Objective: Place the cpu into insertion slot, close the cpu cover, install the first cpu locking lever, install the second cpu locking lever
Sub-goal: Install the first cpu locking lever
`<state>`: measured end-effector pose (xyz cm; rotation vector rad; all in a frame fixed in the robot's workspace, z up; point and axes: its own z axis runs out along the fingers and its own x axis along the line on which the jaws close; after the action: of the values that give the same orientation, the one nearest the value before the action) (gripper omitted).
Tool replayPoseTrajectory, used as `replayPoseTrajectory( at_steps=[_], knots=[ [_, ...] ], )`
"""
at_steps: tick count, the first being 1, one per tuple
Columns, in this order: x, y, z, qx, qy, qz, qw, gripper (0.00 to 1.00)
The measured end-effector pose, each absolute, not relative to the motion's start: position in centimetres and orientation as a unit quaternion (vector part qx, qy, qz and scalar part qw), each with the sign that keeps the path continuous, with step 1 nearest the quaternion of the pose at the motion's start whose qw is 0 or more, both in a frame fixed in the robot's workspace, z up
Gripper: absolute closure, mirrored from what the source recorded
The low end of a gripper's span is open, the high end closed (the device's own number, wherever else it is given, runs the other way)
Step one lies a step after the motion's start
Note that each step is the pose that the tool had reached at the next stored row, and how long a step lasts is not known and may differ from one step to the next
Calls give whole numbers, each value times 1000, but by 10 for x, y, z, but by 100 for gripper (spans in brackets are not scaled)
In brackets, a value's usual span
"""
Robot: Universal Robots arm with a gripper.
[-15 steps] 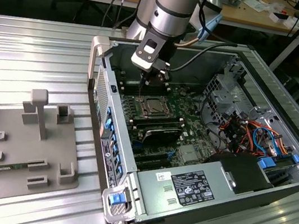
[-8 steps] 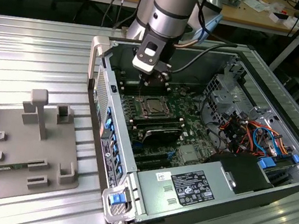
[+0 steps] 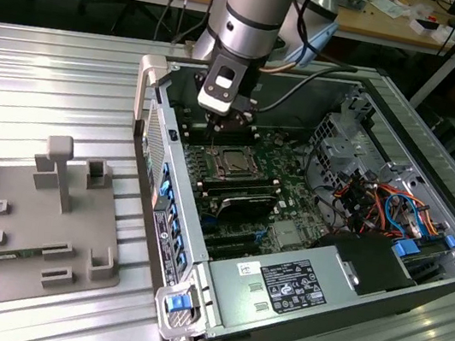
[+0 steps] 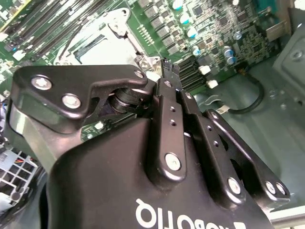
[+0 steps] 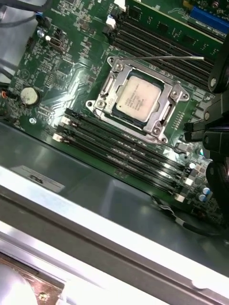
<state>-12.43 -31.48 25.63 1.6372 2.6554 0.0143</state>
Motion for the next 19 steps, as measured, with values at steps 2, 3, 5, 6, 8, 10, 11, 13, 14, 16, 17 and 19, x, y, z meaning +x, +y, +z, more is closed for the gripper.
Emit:
replayPoseTrajectory(
  at_steps=[2,3,5,6,8,10,11,13,14,16,17,19],
  knots=[
    [-127,-315,256,524,852,5,11,89],
    [-127,-315,256,524,852,5,11,89],
    [-127,-315,256,524,852,5,11,89],
    [-127,-315,256,524,852,5,11,89],
    [-127,-315,256,523,852,5,11,89],
    [-127,-315,256,523,852,5,11,89],
    [-127,-315,256,522,853,5,11,89],
    [-127,-315,256,521,853,5,11,89],
    [-127,-315,256,521,853,5,11,89],
    [-127,-315,256,521,854,5,11,89],
    [-127,-315,256,521,854,5,11,89],
    [-127,-315,256,520,854,5,11,89]
  ],
)
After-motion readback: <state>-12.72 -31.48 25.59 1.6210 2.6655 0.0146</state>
